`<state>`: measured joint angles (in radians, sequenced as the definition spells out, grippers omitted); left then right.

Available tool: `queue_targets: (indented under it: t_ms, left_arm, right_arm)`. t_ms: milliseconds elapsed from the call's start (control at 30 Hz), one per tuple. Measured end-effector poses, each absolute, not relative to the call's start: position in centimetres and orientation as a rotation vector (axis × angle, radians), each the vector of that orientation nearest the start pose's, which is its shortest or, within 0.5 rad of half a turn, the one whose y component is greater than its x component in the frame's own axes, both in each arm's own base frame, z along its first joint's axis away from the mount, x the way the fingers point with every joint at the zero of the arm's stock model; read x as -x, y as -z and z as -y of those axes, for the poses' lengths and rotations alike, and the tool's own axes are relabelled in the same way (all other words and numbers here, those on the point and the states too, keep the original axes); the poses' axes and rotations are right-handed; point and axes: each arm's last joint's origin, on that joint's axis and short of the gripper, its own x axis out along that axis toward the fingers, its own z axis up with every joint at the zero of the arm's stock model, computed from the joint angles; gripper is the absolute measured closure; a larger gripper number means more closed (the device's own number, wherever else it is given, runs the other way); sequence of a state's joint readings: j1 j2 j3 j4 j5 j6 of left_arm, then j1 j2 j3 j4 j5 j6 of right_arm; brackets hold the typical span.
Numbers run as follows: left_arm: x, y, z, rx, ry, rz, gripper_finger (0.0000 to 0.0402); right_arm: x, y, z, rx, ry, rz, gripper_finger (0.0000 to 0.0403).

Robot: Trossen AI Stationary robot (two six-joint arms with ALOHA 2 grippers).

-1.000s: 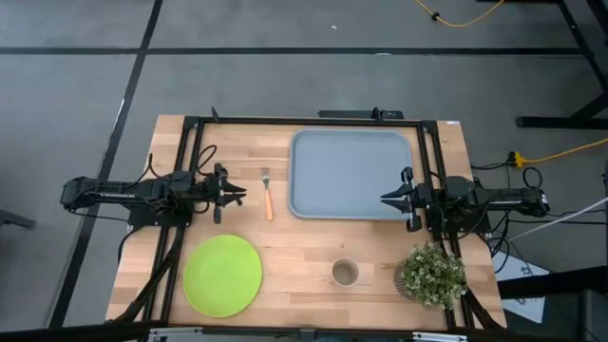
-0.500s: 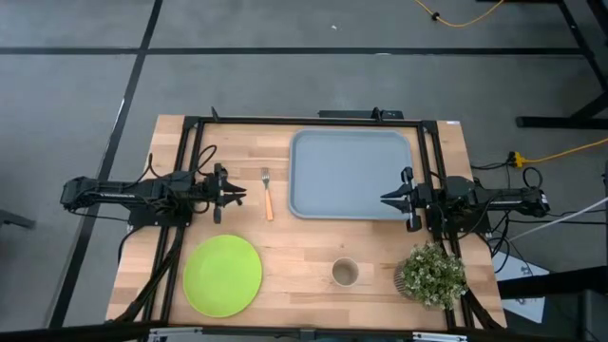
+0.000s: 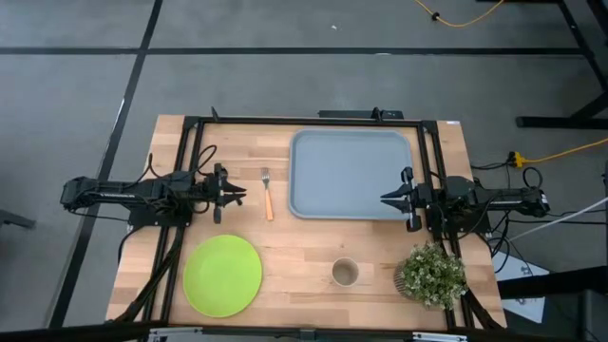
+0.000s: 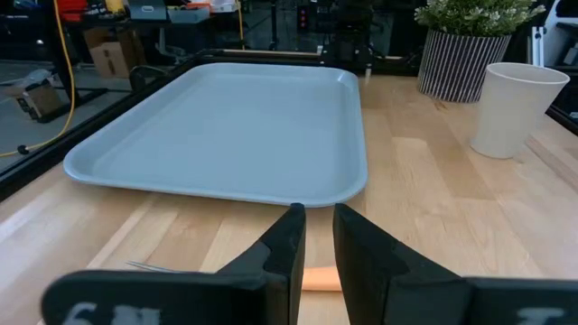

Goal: Pick and place plate/cup/fork/spoon on tray

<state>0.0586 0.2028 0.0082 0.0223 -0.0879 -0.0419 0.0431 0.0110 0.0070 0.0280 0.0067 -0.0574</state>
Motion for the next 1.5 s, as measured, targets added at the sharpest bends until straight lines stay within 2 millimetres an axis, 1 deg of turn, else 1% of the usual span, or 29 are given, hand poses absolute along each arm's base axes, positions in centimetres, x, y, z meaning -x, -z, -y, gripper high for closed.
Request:
queue_targets:
  t_ms: [467,667,833,867,900,967,1067,1200,1233,1300,1400,1500]
  left_arm:
    - [-10.8,-15.2,-0.9,0.039,-0.150,-0.169,0.0348]
    - [-10.8,-15.2,-0.9,0.039,-0.150,-0.170,0.0348]
    - [-10.8,-15.2,-0.9,0.013,-0.159,-0.164,0.0348]
    - [-10.8,-15.3,-0.9,0.024,-0.163,-0.151,0.0348]
    - [-10.9,-15.5,-0.9,0.071,-0.162,-0.130,0.0348]
    - [-10.9,-15.8,-0.9,0.203,-0.145,-0.090,0.0348]
    - [-10.9,-16.9,-1.0,0.255,-0.188,0.030,0.0348]
    - [-10.7,-18.7,-1.4,0.247,-0.298,0.235,0.0348]
    - [-10.5,-19.3,-1.5,0.280,-0.322,0.306,0.0348]
    - [-10.3,-20.1,-1.5,0.372,-0.301,0.393,0.0348]
    - [-10.6,-21.1,-1.3,0.388,-0.265,0.364,0.0349]
    - [-11.7,-22.4,-1.3,0.387,-0.287,0.285,0.0349]
  right_arm:
    - [-9.8,-16.8,-0.4,0.061,-0.035,0.028,0.0351]
    - [-9.7,-17.4,-0.4,0.081,-0.039,0.090,0.0351]
    - [-9.8,-17.4,-0.4,0.025,-0.044,0.085,0.0351]
    - [-9.8,-17.3,-0.4,0.013,-0.045,0.082,0.0351]
    - [-9.8,-17.3,-0.4,0.007,-0.044,0.082,0.0351]
    - [-9.8,-17.3,-0.4,0.006,-0.045,0.082,0.0351]
    - [-9.8,-17.3,-0.4,0.003,-0.045,0.082,0.0351]
    - [-9.8,-17.3,-0.4,0.007,-0.044,0.082,0.0351]
    - [-9.8,-17.3,-0.4,0.008,-0.042,0.082,0.0351]
    - [-9.8,-17.3,-0.4,0.005,-0.025,0.083,0.0351]
    - [-9.7,-17.5,-0.3,0.002,0.001,0.095,0.0351]
    - [-9.7,-17.6,-0.2,-0.001,0.021,0.109,0.0351]
